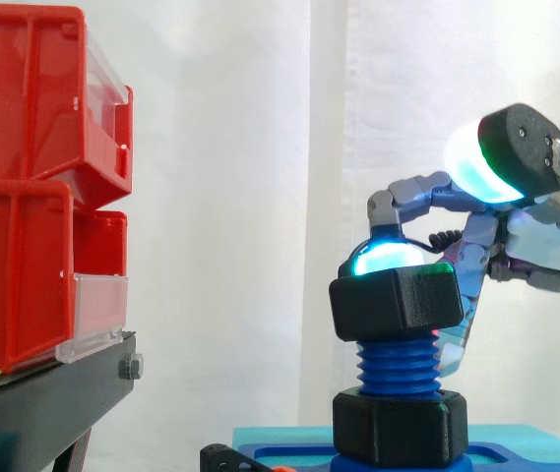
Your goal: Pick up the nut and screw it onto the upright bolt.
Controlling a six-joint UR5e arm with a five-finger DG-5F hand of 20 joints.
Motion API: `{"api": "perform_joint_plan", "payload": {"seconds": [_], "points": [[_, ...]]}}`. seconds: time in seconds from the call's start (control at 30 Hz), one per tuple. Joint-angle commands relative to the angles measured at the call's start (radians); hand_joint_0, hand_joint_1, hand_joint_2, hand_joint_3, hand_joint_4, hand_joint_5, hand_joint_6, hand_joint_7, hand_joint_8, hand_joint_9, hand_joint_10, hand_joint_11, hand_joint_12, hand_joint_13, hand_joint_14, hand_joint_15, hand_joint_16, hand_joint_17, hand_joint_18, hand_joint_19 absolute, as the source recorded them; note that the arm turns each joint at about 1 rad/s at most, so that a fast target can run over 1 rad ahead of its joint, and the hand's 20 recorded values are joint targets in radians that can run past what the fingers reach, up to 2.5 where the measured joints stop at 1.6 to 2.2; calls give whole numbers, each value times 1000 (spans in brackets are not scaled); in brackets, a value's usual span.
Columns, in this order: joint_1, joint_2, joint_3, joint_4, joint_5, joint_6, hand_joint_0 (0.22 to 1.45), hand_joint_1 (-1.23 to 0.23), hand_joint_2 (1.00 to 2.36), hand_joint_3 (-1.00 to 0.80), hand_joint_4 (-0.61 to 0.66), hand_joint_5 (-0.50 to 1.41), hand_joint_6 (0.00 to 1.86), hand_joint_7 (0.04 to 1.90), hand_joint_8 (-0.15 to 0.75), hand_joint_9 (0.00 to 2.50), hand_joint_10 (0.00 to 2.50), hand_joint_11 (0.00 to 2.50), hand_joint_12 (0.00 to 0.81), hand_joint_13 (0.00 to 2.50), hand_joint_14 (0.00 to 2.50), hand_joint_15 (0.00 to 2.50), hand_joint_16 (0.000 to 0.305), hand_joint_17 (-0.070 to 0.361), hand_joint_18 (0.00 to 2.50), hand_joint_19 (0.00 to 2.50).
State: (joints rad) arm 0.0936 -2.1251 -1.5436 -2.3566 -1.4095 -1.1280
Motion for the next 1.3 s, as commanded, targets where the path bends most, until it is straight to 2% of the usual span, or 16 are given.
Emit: {"api": "perform_joint_plan", "payload": {"seconds": [0.0, 0.03, 0.07, 0.1, 0.2, 0.23, 0.3, 0.4, 0.5, 0.53, 0.57, 0.7, 0.93, 1.1, 1.17, 1.27], "points": [[-8, 16, 0, -18, -9, -12, 454, -211, 1000, -500, 110, 49, 505, 1193, 184, 1348, 0, 0, 312, 830, 0, 0, 39, 87, 683, 95], [-17, 30, 0, -23, -16, -13, 452, -206, 1000, -500, 135, 33, 505, 1147, 214, 1312, 0, 0, 323, 799, 0, 0, 40, 90, 663, 101], [-20, 34, 0, -21, -17, -15, 443, -196, 1000, -500, 212, -15, 505, 1026, 257, 1165, 0, 0, 345, 725, 1, 0, 44, 99, 616, 111], [-23, 42, -1, -20, -17, -13, 435, -198, 1000, -500, 235, -64, 504, 904, 283, 1044, 0, 0, 370, 667, 0, 2, 48, 108, 566, 128], [-35, 48, 26, -12, -20, -13, 426, -204, 1000, -500, 217, -120, 503, 753, 282, 816, 0, 0, 388, 503, 0, 0, 53, 119, 453, 139], [-40, 48, 51, -17, -23, -13, 424, -208, 1000, -500, 209, -135, 502, 713, 278, 762, 0, 0, 393, 457, 0, 0, 53, 119, 397, 137], [-38, 47, 65, -18, -29, -15, 419, -217, 1000, -500, 199, -157, 502, 662, 279, 685, 0, 0, 392, 394, 0, 0, 55, 124, 331, 129], [-26, 47, 65, -9, -34, -16, 416, -226, 1000, -500, 187, -171, 501, 631, 273, 575, 0, 0, 397, 307, 0, 0, 56, 126, 237, 99], [-11, 30, 65, -3, -26, -16, 409, -239, 1000, -500, 183, -174, 501, 627, 272, 538, 0, 0, 401, 259, 0, 0, 58, 130, 171, 89], [-3, 25, 65, 0, -20, -16, 409, -240, 1000, -500, 182, -174, 501, 627, 273, 529, 0, 0, 404, 236, 0, 0, 58, 130, 166, 87], [14, 16, 65, -1, -13, -16, 407, -243, 1000, -500, 185, -173, 501, 629, 273, 519, 0, 0, 405, 233, 0, 0, 58, 131, 143, 82], [40, 13, 65, -17, -5, -16, 405, -245, 1000, -500, 181, -166, 501, 631, 273, 477, 0, 0, 410, 176, 0, 0, 60, 134, 51, 71], [72, 10, 65, -59, -2, -18, 399, -152, 1000, -500, 148, -153, 502, 632, 261, 402, 0, 0, 413, 16, 0, 0, 62, 139, 0, 54], [78, -9, 65, -58, 1, -22, 398, -113, 1000, -500, 124, -147, 501, 635, 255, 371, 0, 0, 412, 0, 0, 0, 64, 144, 0, 32], [81, -42, 65, -44, 0, -16, 399, -110, 1000, -500, 127, -147, 501, 635, 255, 369, 0, 0, 412, 0, 0, 0, 64, 144, 0, 25], [83, -44, 65, -20, -2, -18, 399, -108, 1000, -500, 124, -147, 501, 638, 254, 366, 0, 0, 414, 0, 0, 0, 65, 145, 0, 27]]}}
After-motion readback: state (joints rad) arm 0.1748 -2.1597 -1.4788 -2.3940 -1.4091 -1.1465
